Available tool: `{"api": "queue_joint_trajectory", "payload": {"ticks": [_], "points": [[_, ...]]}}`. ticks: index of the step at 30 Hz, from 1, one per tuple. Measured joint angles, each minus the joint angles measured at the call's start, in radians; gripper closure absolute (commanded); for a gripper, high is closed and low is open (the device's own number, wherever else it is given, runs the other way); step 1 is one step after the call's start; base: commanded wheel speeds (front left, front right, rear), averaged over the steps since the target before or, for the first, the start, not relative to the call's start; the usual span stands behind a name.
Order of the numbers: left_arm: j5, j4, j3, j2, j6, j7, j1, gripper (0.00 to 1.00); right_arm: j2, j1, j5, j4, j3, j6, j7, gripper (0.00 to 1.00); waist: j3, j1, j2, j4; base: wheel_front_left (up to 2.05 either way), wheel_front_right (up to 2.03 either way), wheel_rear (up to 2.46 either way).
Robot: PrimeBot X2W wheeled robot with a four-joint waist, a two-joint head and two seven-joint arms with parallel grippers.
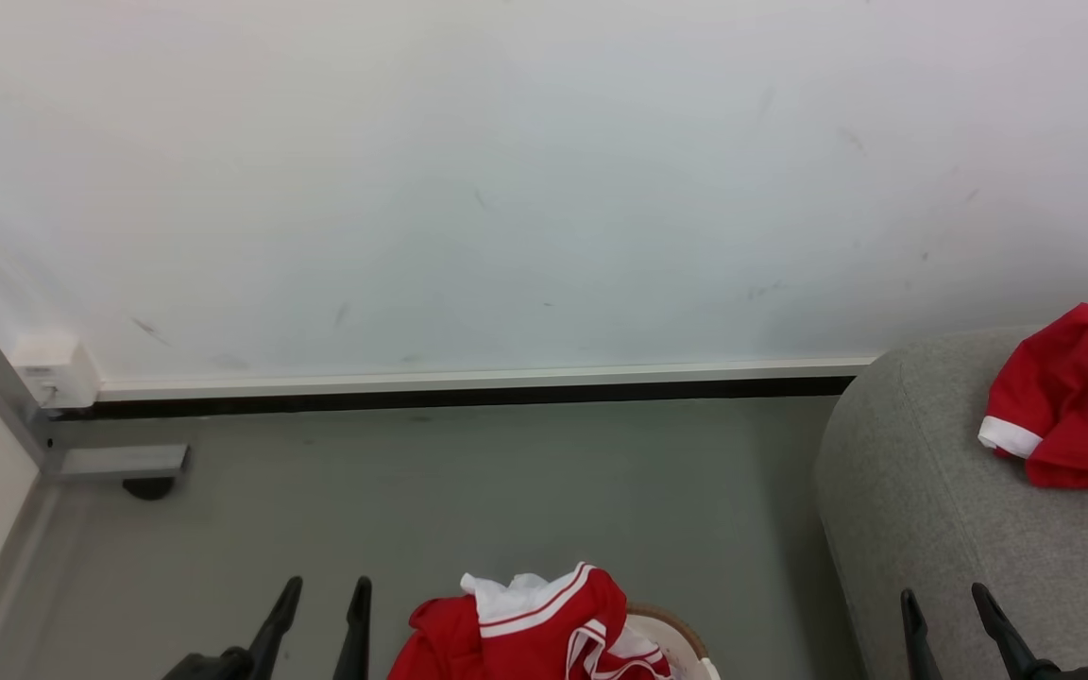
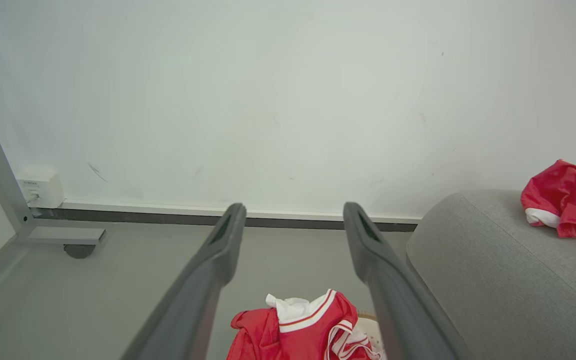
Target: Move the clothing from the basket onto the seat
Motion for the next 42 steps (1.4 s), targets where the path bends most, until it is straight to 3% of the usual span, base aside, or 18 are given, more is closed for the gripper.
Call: {"api": "queue_joint_trajectory", "payload": {"ticks": [13, 21, 33, 35, 42], "points": [[0.051, 0.006, 0.054, -0.034, -0.039, 0.0, -0.001, 0.0, 0.0, -0.005, 0.0, 0.008, 0.005, 0.0, 0.0, 0.0, 0.011, 0.0001, 0.0, -0.015, 0.0, 0.0, 0.0], [0.072, 0.029, 0.027, -0.035, -0.049, 0.0, -0.044, 0.0, 0.0, -0.029, 0.0, -0.006, 0.0, 0.0, 0.0, 0.0, 0.046, 0.0002, 0.0, -0.038, 0.0, 0.0, 0.0], [0.081, 0.235, -0.23, 0.004, -0.057, 0.061, -0.285, 0.0, 0.0, -0.168, 0.005, -0.056, -0.009, 0.0, 0.0, 0.0, 0.212, 0.0003, 0.0, -0.073, 0.0, 0.0, 0.0], [0.068, 0.3, -0.309, 0.014, -0.057, 0.103, -0.352, 0.0, 0.0, -0.222, 0.016, -0.07, -0.002, 0.0, 0.0, 0.0, 0.286, 0.0004, 0.0, -0.088, 0.0, 0.0, 0.0], [0.045, 0.456, -0.445, 0.029, -0.057, 0.178, -0.508, 0.0, -0.001, -0.334, 0.039, -0.11, 0.011, 0.0, 0.0, 0.0, 0.459, 0.0005, 0.0, -0.135, 0.0, 0.0, 0.0]]}}
